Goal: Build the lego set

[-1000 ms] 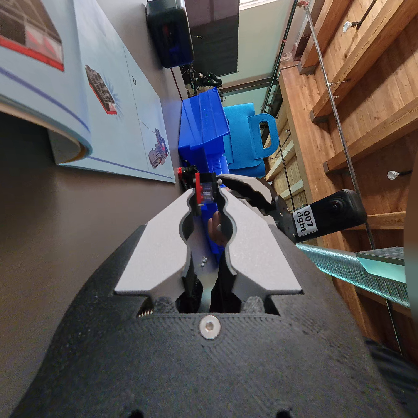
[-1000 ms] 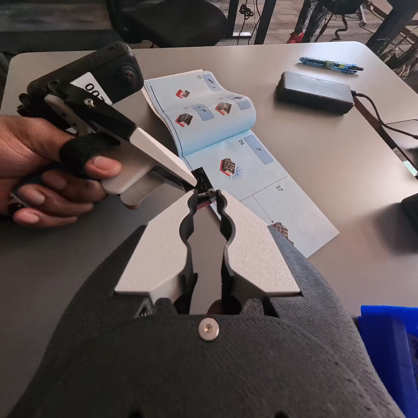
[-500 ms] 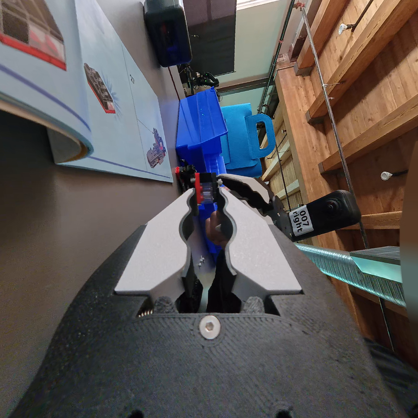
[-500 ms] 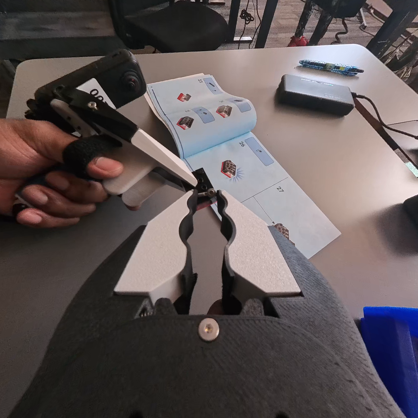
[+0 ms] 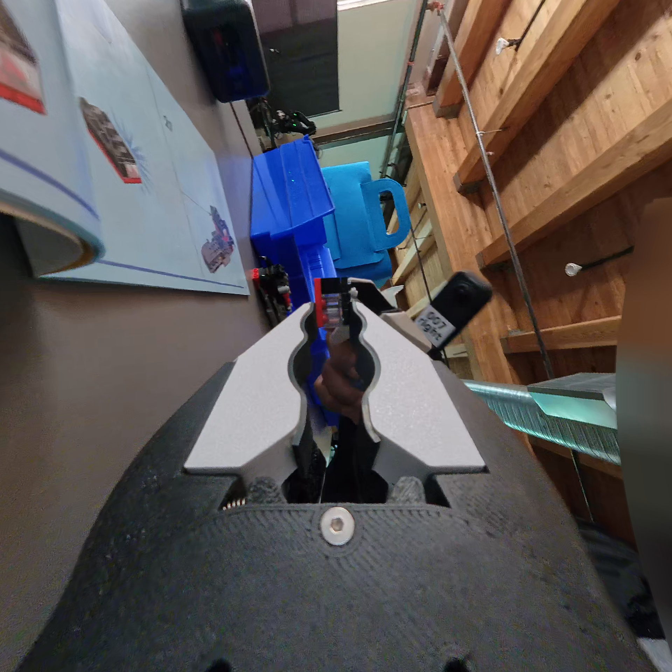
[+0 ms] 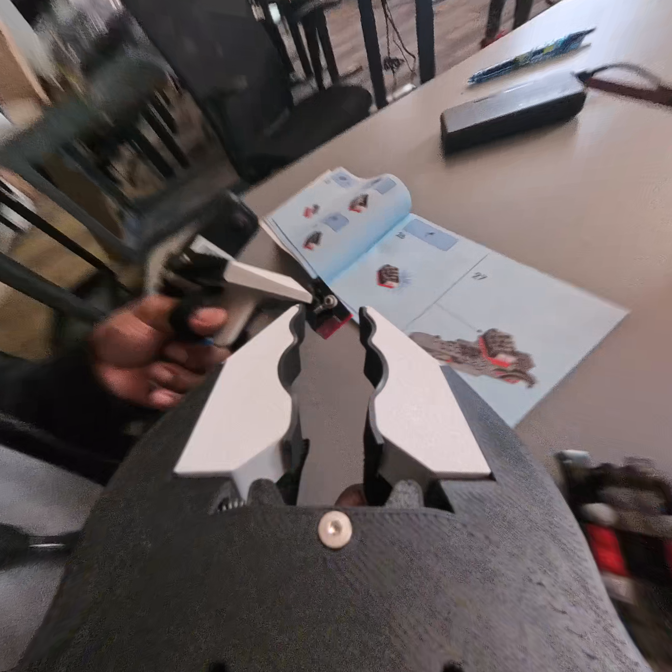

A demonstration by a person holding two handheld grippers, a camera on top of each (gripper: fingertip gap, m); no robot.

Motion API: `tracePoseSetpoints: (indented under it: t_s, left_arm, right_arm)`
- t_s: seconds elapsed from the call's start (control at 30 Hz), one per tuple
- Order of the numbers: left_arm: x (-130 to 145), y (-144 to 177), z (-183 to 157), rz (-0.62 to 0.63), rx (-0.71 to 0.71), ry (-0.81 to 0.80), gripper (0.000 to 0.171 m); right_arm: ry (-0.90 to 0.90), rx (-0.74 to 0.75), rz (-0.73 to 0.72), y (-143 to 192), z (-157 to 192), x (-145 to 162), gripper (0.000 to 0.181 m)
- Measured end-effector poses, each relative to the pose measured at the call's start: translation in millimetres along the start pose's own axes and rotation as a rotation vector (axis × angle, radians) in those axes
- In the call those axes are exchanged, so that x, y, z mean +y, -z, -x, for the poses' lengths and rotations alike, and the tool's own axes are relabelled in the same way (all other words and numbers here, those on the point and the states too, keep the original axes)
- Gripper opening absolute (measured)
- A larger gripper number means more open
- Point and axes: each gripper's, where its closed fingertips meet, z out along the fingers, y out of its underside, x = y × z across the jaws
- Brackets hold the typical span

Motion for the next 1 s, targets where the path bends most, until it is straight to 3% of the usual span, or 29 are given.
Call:
tracePoseSetpoints:
  t_s: [0.13,0.27,0.63,1.0]
  left_arm:
    - [6,-5,-11,0.032,0.069,-0.021,0.017]
    - [13,-10,-19,0.064,0.113,-0.042,0.017]
    - [22,-14,-29,0.102,0.16,-0.092,0.017]
    - [26,-15,-35,0.13,0.174,-0.174,0.017]
  right_arm:
    - [-0.296,-0.138,-0.107,13,9,-9,0.036]
    - [-0.436,-0.206,-0.155,19,10,-9,0.041]
    - [-0.517,-0.283,-0.166,18,12,-5,0.04]
    - [-0.538,-0.338,-0.17,20,14,-6,0.024]
